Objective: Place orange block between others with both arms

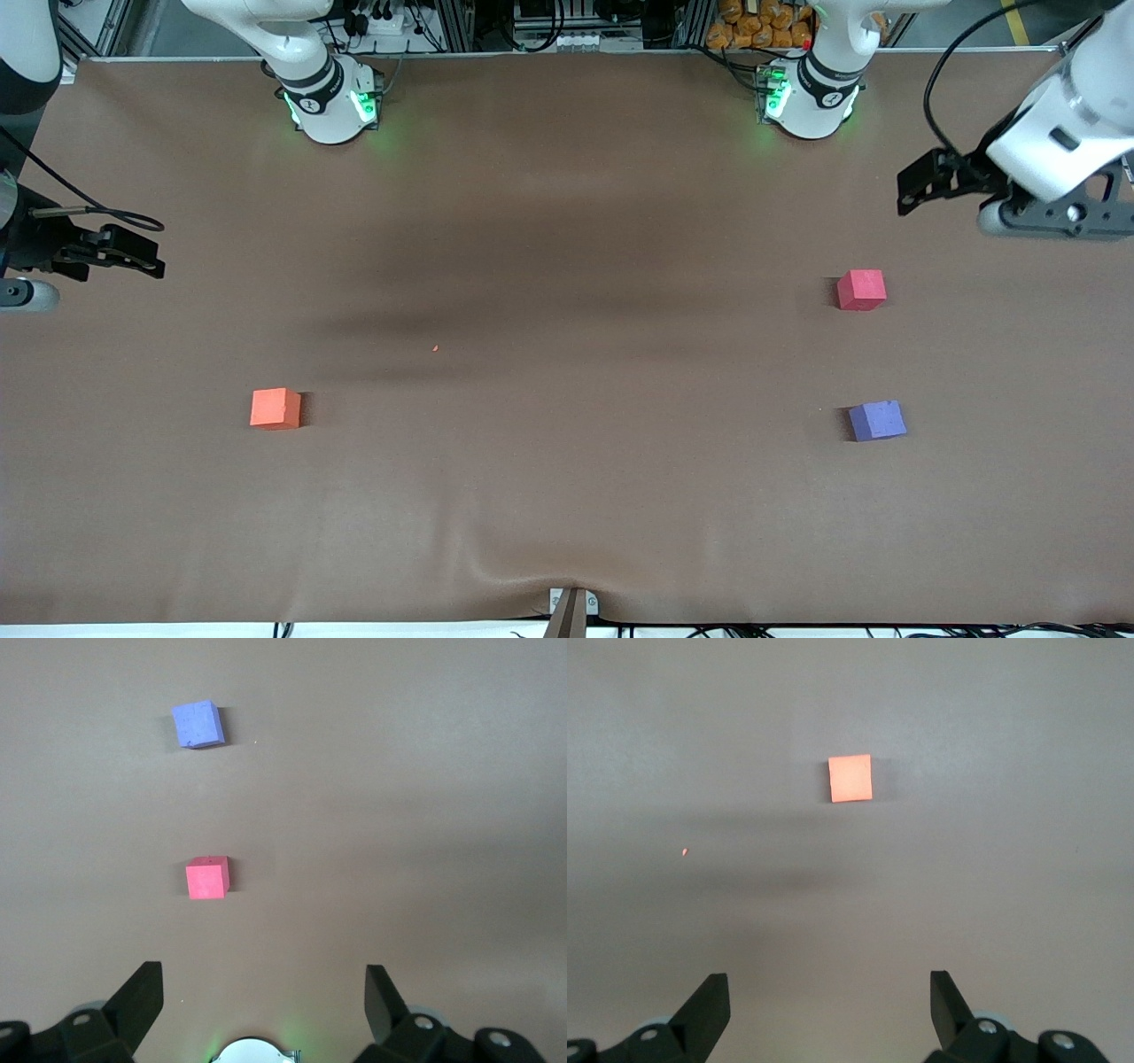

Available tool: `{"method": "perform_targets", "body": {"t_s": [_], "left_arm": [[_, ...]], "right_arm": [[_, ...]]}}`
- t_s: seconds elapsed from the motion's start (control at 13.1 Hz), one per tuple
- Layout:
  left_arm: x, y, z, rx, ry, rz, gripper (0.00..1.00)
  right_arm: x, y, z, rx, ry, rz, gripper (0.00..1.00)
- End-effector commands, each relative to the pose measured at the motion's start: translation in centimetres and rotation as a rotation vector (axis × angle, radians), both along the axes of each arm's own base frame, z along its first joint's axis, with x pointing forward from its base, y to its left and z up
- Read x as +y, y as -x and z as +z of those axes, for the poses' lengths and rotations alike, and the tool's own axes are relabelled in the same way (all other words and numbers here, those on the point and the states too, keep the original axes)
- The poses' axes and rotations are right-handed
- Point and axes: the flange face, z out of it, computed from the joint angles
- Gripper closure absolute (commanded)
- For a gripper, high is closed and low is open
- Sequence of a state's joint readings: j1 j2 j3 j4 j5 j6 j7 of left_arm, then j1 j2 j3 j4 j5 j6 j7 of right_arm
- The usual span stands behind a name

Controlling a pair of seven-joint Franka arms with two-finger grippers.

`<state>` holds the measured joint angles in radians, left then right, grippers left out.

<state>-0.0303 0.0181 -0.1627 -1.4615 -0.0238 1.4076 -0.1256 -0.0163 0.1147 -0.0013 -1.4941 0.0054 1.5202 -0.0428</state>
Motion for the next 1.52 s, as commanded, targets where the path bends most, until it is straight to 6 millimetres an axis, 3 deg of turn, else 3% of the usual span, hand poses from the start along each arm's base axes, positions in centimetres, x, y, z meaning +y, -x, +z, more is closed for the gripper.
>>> {"method": "perform_targets", "body": {"t_s": [0.0,0.38,0.53,0.76,1.07,1.22,1.45], "left_arm": [[0.1,0.3,0.1,0.006,0.003,0.008,0.00],[1.2,-0.3,-0.3,0.006,-0.030,0.031,0.00],[0.8,-1.0,-1.1,-0.002,-0.067,0.015,0.00],[2.4,-1.6,-1.9,0.010,-0.083,0.026,0.00],[1.3,-1.4,-1.5,-0.001,-0.056,0.006,0.00],[1.8,-1.5,-1.9,0.007,-0.050,0.015,0.00],[3.6,-1.9,-2.0,0.009,-0.046,0.048,0.00]], "right_arm": [[-0.2,0.3,0.3,0.035,0.002,-0.003,0.00],[-0.2,0.6,1.3,0.036,0.000,-0.002,0.00],[-0.2,0.7,1.4,0.039,-0.002,0.000,0.00],[-0.3,0.9,1.5,0.049,-0.005,-0.003,0.00],[-0.3,0.8,1.3,0.055,-0.037,-0.010,0.00],[-0.2,0.3,0.3,0.059,-0.036,-0.009,0.00],[-1.7,-3.0,-4.2,0.041,-0.035,-0.032,0.00]]}}
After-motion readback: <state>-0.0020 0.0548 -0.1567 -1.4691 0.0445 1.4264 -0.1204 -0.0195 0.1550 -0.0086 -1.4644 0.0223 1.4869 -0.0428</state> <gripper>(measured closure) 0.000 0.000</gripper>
